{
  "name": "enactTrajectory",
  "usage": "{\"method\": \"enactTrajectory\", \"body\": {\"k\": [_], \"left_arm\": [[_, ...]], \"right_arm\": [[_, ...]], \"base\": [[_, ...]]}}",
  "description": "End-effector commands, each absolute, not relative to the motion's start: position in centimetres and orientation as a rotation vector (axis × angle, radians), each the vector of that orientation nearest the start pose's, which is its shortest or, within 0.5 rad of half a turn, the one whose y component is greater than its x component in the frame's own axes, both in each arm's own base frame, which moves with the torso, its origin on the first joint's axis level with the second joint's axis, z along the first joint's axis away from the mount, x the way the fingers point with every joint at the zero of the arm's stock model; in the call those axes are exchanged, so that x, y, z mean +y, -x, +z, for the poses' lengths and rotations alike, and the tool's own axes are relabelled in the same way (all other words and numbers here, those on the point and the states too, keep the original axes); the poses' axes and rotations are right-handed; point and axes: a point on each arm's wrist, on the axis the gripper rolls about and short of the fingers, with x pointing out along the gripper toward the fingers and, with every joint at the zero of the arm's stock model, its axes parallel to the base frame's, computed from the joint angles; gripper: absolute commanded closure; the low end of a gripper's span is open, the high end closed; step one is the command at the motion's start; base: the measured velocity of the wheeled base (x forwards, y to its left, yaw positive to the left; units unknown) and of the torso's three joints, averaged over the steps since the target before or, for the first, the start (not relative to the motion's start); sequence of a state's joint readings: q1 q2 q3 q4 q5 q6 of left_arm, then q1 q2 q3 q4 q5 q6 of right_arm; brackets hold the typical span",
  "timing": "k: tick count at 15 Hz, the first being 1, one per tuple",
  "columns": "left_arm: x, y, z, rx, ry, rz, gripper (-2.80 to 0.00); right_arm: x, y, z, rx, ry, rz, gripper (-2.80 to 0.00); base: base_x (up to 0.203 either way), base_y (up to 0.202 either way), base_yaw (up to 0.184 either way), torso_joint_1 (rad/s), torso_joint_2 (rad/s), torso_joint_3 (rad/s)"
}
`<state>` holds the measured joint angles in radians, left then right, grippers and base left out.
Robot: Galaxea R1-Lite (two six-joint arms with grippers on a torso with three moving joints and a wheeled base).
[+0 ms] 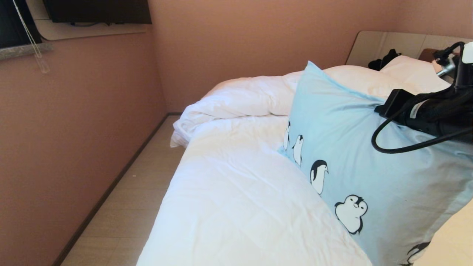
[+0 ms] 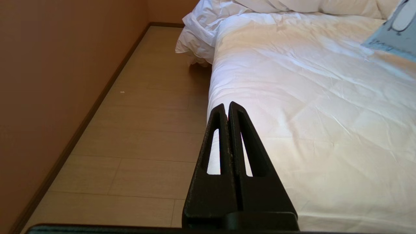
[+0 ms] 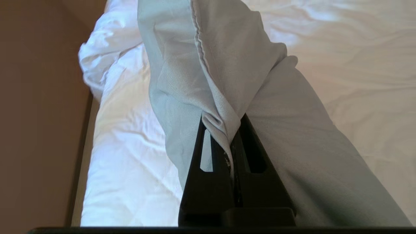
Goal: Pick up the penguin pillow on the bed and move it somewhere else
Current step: Move to the head of the bed
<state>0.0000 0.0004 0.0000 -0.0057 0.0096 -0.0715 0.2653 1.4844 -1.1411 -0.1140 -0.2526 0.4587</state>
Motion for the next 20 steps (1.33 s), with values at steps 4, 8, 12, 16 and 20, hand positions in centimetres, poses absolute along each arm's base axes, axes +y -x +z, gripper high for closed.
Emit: {"method": "enactTrajectory", "body": {"k": [4, 8, 12, 16, 20], "left_arm": [[0.02, 2.26, 7.52, -0.003, 0.074, 0.011, 0.0], [0.02, 2.25, 7.51, 0.0, 0.074, 0.011, 0.0], [0.02, 2.26, 7.51, -0.002, 0.074, 0.01, 0.0], [0.02, 2.25, 7.51, 0.0, 0.074, 0.009, 0.0], [0.02, 2.25, 7.52, -0.002, 0.074, 0.01, 0.0]], "right_arm": [[5.45, -24.56, 29.9, 0.173, -0.412, -0.055, 0.0], [5.48, -24.6, 29.63, 0.186, -0.407, -0.047, 0.0], [5.52, -24.73, 29.44, 0.192, -0.406, -0.045, 0.0], [5.51, -24.7, 29.46, 0.191, -0.406, -0.044, 0.0], [5.55, -24.84, 29.35, 0.196, -0.405, -0.045, 0.0]], "base": [[0.0, 0.0, 0.0, 0.0, 0.0, 0.0], [0.0, 0.0, 0.0, 0.0, 0.0, 0.0], [0.0, 0.0, 0.0, 0.0, 0.0, 0.0], [0.0, 0.0, 0.0, 0.0, 0.0, 0.0], [0.0, 0.0, 0.0, 0.0, 0.0, 0.0]]}}
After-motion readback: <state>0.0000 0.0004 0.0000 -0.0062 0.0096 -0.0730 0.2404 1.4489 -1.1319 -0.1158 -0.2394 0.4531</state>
